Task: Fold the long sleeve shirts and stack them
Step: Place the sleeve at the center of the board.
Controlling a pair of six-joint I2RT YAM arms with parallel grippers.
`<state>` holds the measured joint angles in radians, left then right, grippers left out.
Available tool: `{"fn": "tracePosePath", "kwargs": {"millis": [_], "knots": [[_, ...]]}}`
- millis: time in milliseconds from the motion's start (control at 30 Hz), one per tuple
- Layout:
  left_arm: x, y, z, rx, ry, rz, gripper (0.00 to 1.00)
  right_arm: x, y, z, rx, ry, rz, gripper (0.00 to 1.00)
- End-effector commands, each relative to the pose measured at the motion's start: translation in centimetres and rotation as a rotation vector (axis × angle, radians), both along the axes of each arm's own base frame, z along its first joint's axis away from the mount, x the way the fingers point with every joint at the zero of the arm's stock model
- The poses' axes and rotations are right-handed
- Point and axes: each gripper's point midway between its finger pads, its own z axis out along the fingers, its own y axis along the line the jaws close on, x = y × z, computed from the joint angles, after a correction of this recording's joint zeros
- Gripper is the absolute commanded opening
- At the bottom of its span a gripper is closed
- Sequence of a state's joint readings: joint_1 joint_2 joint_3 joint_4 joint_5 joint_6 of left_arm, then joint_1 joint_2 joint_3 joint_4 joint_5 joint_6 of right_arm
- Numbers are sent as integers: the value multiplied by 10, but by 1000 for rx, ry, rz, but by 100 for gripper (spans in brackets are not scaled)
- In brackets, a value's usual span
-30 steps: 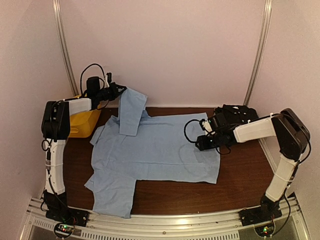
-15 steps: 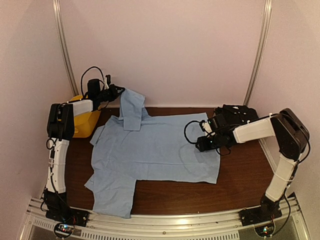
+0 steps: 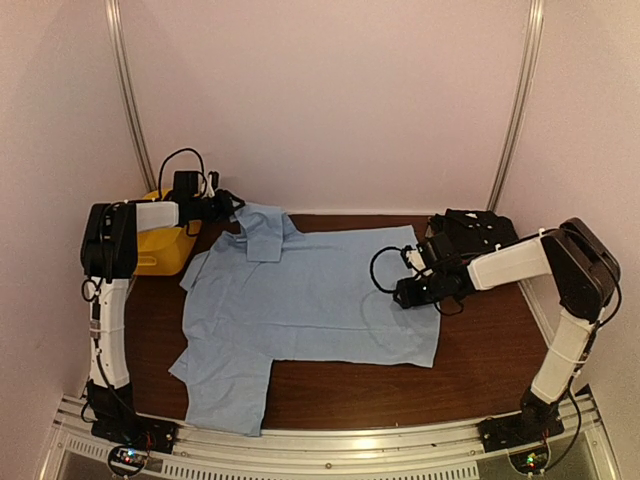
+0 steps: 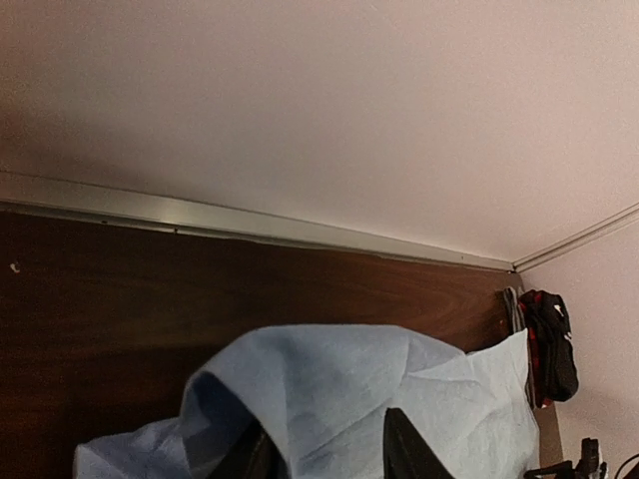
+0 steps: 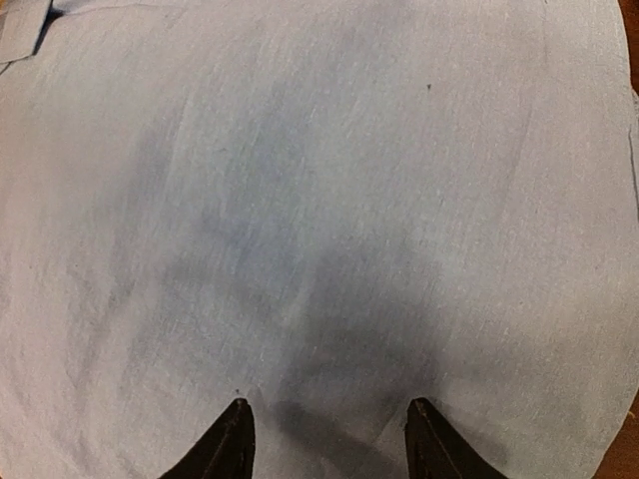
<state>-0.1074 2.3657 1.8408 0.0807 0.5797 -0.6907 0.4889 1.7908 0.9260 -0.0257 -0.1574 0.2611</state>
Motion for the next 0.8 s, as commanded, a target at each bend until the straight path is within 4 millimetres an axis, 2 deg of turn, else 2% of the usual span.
{"fn": "tracePosePath", "kwargs": {"millis": [0,333,367,433,767], "knots": [[-18,19,44,105,-69,46,39,-1,-1,17,12,-44,-7,53],[-71,39,26,214,28,91,54,-9,-9,31,13,-67,-22,53],[-79,39,20,217,41,86,55,-10,-10,32,12,-70,-23,53],[-93,38,20,207,38,78,56,-12,-11,35,11,-74,-26,53],[-197,13,2,245,34,10,58,-26,-10,43,53,-54,-25,54]]}}
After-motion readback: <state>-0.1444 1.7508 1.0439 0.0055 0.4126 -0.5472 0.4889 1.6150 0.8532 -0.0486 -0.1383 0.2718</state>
